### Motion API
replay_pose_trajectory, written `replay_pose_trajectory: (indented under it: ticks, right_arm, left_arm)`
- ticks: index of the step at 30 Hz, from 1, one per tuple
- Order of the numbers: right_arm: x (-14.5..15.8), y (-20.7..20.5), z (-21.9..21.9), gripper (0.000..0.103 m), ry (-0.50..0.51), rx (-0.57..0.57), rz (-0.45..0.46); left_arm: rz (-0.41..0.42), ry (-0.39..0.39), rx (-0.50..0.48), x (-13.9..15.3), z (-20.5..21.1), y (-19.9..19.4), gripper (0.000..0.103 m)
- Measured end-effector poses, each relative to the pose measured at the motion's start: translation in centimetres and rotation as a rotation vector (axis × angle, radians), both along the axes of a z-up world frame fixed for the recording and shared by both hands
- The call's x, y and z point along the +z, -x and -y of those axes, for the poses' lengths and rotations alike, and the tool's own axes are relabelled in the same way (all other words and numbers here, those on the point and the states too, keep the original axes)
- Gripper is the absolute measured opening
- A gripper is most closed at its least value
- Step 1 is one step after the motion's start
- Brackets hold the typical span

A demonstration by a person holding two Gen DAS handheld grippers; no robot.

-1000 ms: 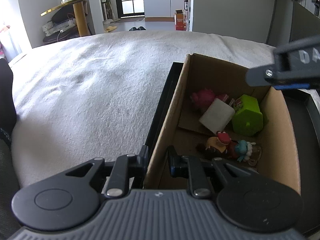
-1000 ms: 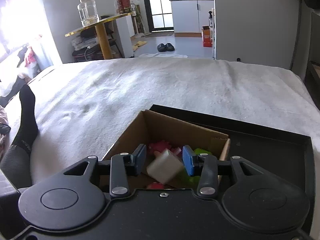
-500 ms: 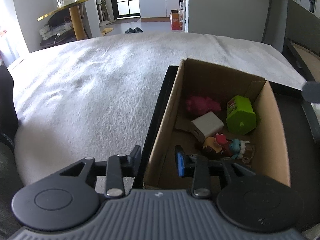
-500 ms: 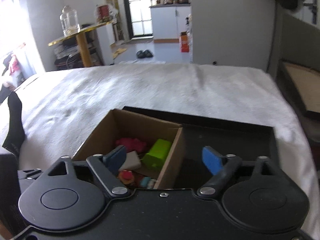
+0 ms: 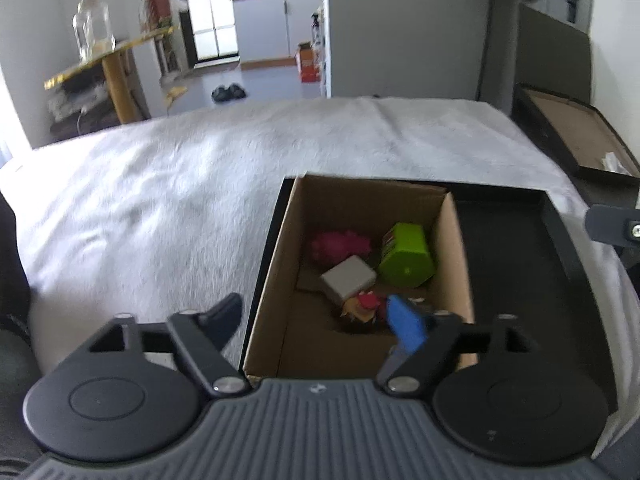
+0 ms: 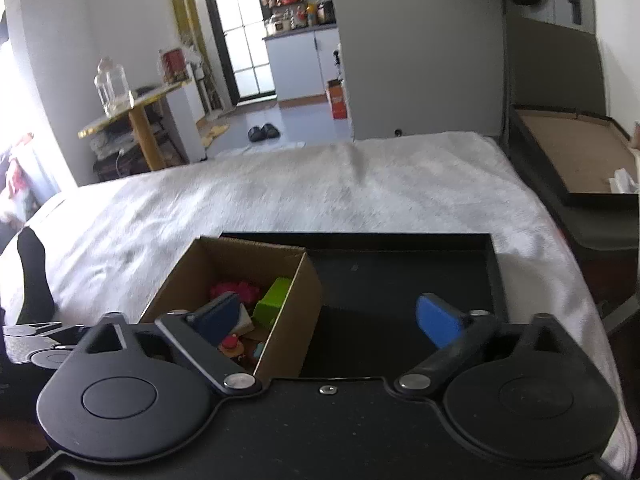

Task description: Organize rigid objects

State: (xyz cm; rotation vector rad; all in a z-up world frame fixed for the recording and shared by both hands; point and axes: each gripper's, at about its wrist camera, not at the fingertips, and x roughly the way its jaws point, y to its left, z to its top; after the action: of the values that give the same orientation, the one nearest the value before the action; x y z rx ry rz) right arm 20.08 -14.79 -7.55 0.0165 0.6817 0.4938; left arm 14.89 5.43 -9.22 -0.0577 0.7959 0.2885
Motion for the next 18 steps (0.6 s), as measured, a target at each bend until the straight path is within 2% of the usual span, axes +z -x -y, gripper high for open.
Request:
replay_pose_trajectory:
  ticks: [6, 18]
  right_arm:
    - [0.5, 0.9, 1.7, 0.103, -0.04, -0.023, 0.01]
    - [1.1, 2.6, 4.0, 0.103, -0.084, -0.045, 0.007]
  left_arm:
    - [0.014, -0.003, -0.018, 1.8, 1.2, 0.9, 0.089]
    - [0.035, -0.024, -0.03, 4.0, 2.0, 2.8, 0.091]
